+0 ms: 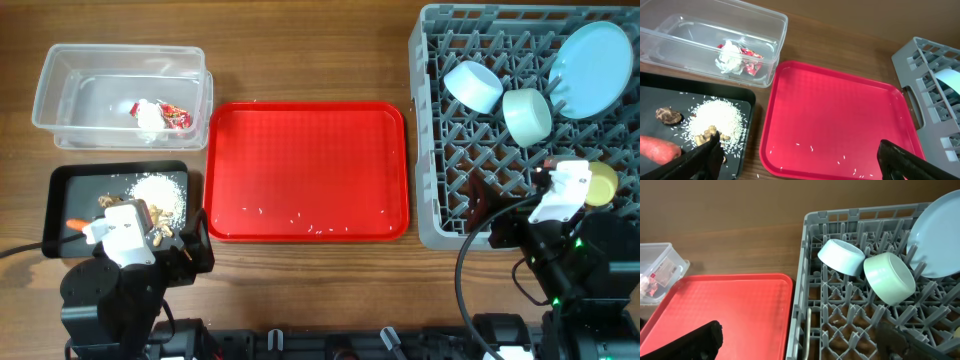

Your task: Sort waste into correct bins and load items into the dishwasher rack

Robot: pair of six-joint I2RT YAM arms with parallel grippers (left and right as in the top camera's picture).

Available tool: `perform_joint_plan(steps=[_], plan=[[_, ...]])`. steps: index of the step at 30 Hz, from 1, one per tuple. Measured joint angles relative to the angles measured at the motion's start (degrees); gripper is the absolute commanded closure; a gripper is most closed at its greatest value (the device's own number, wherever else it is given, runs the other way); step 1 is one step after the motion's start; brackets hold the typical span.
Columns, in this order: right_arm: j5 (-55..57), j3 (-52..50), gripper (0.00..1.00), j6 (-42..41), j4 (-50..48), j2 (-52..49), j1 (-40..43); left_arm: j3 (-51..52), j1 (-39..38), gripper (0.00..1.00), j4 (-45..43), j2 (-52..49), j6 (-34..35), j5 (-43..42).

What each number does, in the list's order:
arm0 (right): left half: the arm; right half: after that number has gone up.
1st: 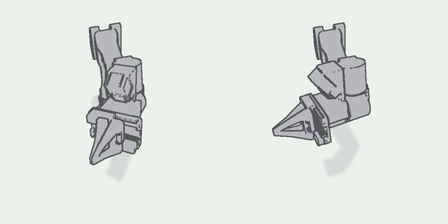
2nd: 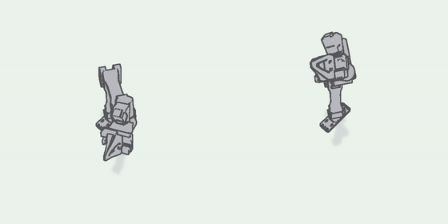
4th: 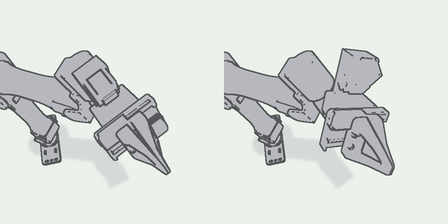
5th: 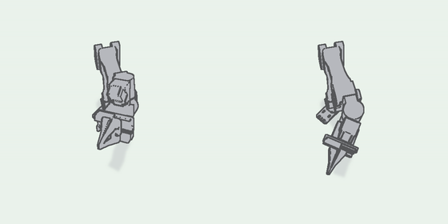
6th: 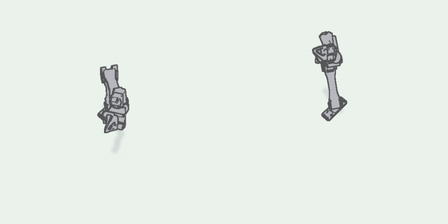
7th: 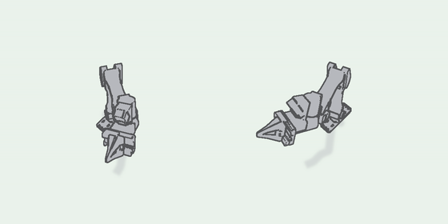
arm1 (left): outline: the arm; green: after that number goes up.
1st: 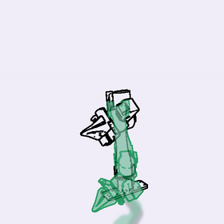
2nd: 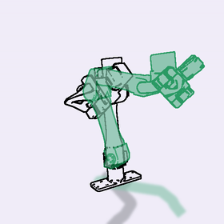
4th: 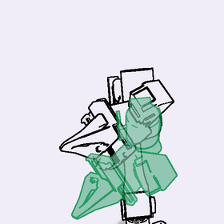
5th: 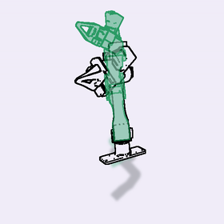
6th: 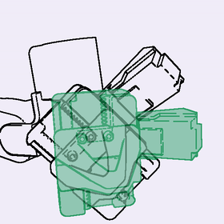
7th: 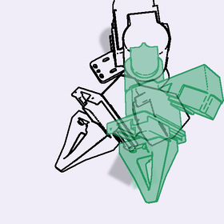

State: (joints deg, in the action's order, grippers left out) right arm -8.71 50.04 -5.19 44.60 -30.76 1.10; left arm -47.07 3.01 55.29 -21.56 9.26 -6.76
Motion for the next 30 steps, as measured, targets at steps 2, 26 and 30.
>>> perform_joint_plan(steps=[2, 26, 30], plan=[[0.0, 0.0, 0.00, 0.0, 0.0, 0.0, 0.0, 0.0, 0.0, 0.00, 0.0, 0.0, 0.0, 0.0], [3.0, -18.0, 0.00, 0.0, -12.9, 21.5, -3.1, 0.2, 0.0, 0.00, 0.0, 0.0, 0.0, 0.0], [3.0, -29.4, 0.00, -0.2, -24.5, 29.1, -4.5, 0.3, 0.0, 0.00, 0.0, 0.0, 0.0, 0.0]])
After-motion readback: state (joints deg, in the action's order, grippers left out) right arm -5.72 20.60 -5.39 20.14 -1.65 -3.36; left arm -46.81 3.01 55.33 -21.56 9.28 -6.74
